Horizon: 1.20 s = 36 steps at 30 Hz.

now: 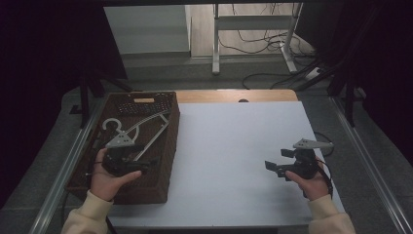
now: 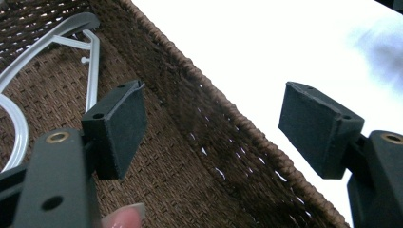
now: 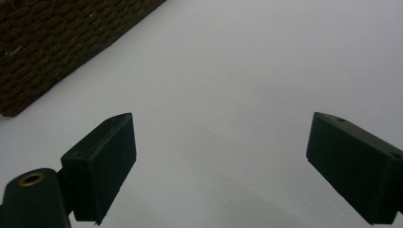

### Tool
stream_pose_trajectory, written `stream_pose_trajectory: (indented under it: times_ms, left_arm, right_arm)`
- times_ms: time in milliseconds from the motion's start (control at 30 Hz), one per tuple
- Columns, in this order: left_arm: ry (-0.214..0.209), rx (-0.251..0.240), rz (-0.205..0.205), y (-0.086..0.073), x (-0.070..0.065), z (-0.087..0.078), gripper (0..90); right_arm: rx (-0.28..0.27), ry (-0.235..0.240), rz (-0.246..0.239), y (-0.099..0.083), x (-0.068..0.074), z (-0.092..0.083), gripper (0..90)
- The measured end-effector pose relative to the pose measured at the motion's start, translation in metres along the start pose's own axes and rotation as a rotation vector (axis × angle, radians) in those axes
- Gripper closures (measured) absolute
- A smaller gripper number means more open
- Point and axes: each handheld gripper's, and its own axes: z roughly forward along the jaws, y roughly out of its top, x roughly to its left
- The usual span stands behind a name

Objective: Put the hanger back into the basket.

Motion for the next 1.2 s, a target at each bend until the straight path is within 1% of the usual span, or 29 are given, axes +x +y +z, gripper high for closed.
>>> stream_pose_trajectory:
  times_ms: [100,133,267,367,567,733,833,967,1067,1200]
  left_arm:
    - [0.005,-0.006,-0.002,-0.001,0.000,0.002,24.1]
    - [0.004,-0.005,-0.004,-0.002,0.001,0.003,24.1]
    - [0.007,-0.005,-0.008,-0.007,0.000,0.006,24.0]
    - [0.006,-0.006,0.001,-0.010,-0.001,0.006,23.9]
    - [-0.004,-0.016,0.003,-0.014,-0.001,0.002,23.6]
    - [-0.010,-0.025,0.002,-0.015,-0.001,0.000,23.6]
    - [-0.015,-0.020,0.006,-0.015,-0.002,0.001,23.5]
    - [-0.024,-0.020,0.005,-0.015,-0.003,0.002,23.3]
    - [-0.024,-0.020,0.002,-0.015,-0.003,0.002,23.3]
    - [-0.018,-0.023,-0.002,-0.014,-0.001,0.002,23.2]
  right_arm:
    - [-0.003,0.008,-0.005,-0.001,-0.001,-0.002,9.3]
    - [-0.015,0.013,-0.009,-0.001,-0.001,-0.003,9.3]
    - [-0.047,0.025,-0.001,0.001,0.000,-0.009,9.3]
    - [-0.045,0.025,-0.015,0.000,0.003,-0.013,9.2]
    - [-0.058,0.009,-0.019,0.000,0.007,-0.019,9.2]
    - [-0.050,0.006,-0.029,-0.001,0.006,-0.018,9.3]
    - [-0.057,0.005,-0.028,0.000,0.005,-0.019,9.4]
    - [-0.054,0.006,-0.037,0.000,0.005,-0.018,9.4]
    - [-0.058,0.009,-0.034,0.001,0.003,-0.017,9.4]
    - [-0.045,0.012,-0.042,0.002,0.000,-0.013,9.4]
